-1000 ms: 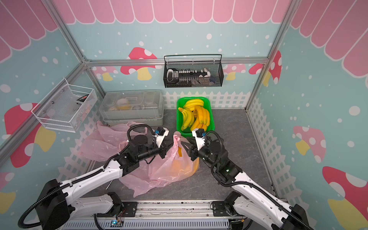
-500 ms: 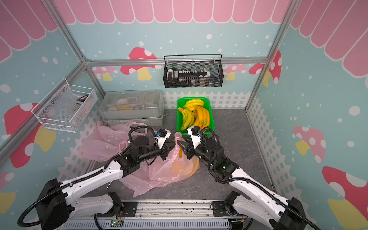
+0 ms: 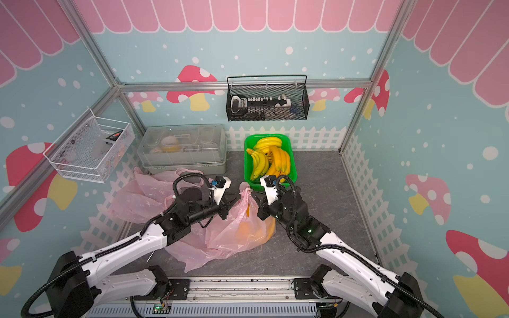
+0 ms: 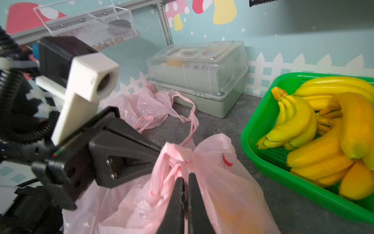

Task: Place the banana into a plastic bag & tie a knot
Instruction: Tie the plastic bag at the center of the board.

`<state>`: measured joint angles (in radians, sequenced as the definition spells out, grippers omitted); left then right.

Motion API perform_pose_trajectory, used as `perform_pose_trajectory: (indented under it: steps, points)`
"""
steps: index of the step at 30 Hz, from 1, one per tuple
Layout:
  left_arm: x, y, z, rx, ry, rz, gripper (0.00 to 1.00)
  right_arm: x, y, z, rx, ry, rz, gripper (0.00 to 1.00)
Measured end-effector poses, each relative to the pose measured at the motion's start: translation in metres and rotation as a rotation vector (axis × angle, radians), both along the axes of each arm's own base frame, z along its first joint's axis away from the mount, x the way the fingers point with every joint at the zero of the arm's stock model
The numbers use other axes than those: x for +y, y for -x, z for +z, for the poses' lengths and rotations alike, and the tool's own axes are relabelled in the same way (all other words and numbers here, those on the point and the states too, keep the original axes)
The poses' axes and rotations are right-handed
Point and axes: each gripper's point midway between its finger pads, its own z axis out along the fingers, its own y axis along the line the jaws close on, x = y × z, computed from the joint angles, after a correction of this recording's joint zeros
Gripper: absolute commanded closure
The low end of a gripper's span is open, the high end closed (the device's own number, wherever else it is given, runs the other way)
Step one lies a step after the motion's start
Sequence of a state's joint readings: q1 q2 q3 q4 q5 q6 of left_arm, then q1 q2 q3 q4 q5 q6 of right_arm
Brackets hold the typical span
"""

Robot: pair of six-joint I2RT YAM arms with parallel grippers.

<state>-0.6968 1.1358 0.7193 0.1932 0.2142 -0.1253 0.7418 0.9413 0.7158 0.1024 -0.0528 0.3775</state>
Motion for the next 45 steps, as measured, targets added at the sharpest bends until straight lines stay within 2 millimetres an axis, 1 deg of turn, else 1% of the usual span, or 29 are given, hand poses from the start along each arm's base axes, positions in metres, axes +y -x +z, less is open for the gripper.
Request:
perform_pose_trajectory:
  steps: [2,4,8,11,12,14,17,18,19,21,22,23,25,26,27,29,31,33,34,36,38,40,45]
  points:
    - [0.02,-0.005,0.001,0.005,0.022,0.06,1.0,-0.009,-0.001,-0.007,0.01,0.04,-0.038,1.0]
    - [0.036,-0.007,0.001,0.016,0.049,0.101,1.0,-0.014,0.001,-0.012,0.017,0.074,-0.054,1.0]
    - [0.056,-0.013,-0.007,0.057,0.078,0.17,1.0,-0.018,0.002,-0.021,0.037,0.111,-0.074,1.0]
    - [0.07,-0.017,-0.021,0.1,0.078,0.233,1.0,-0.025,-0.001,-0.032,0.062,0.13,-0.117,1.0]
    - [0.077,-0.018,-0.027,0.118,0.075,0.264,1.0,-0.028,-0.002,-0.04,0.079,0.141,-0.139,1.0]
    - [0.098,-0.025,-0.041,0.155,0.066,0.358,1.0,-0.039,-0.004,-0.059,0.119,0.179,-0.196,1.0]
    - [0.162,-0.042,-0.067,0.219,0.058,0.616,1.0,-0.073,-0.008,-0.099,0.198,0.271,-0.345,1.0]
    - [0.18,-0.044,-0.075,0.239,0.057,0.686,1.0,-0.083,-0.007,-0.111,0.223,0.299,-0.386,1.0]
    - [0.193,-0.044,-0.083,0.262,0.051,0.736,1.0,-0.093,-0.006,-0.121,0.246,0.326,-0.423,1.0]
    - [0.204,-0.043,-0.091,0.29,0.039,0.783,1.0,-0.105,-0.005,-0.133,0.271,0.36,-0.464,1.0]
    - [0.204,-0.044,-0.092,0.295,0.04,0.784,1.0,-0.106,-0.004,-0.135,0.276,0.366,-0.467,1.0]
    - [0.202,-0.044,-0.092,0.298,0.044,0.769,1.0,-0.106,-0.005,-0.134,0.275,0.364,-0.466,1.0]
    - [0.186,-0.044,-0.091,0.305,0.063,0.691,1.0,-0.101,-0.006,-0.13,0.263,0.345,-0.446,1.0]
    - [0.176,-0.043,-0.089,0.303,0.067,0.649,0.95,-0.098,-0.006,-0.128,0.256,0.335,-0.432,1.0]
    - [0.16,-0.04,-0.084,0.294,0.065,0.586,0.87,-0.095,-0.007,-0.124,0.246,0.322,-0.42,1.0]
    - [0.123,-0.031,-0.069,0.257,0.053,0.449,0.75,-0.089,-0.009,-0.116,0.229,0.304,-0.395,1.0]
    - [0.085,-0.018,-0.043,0.198,0.063,0.295,0.65,-0.082,-0.012,-0.105,0.208,0.283,-0.374,1.0]
    - [0.064,-0.013,-0.018,0.139,0.094,0.197,0.59,-0.076,-0.014,-0.095,0.187,0.26,-0.356,1.0]
    - [0.059,-0.013,-0.009,0.116,0.106,0.17,0.57,-0.073,-0.015,-0.09,0.177,0.249,-0.348,1.0]
    - [0.05,-0.015,-0.001,0.099,0.115,0.129,0.56,-0.07,-0.016,-0.086,0.166,0.234,-0.337,1.0]
    - [0.04,-0.019,-0.002,0.111,0.107,0.088,0.56,-0.069,-0.016,-0.085,0.165,0.229,-0.329,1.0]
    - [0.029,-0.026,-0.009,0.14,0.089,0.053,0.56,-0.067,-0.016,-0.085,0.165,0.226,-0.323,1.0]
    - [0.014,-0.04,-0.027,0.197,0.05,0.019,0.54,-0.066,-0.015,-0.085,0.167,0.224,-0.315,1.0]
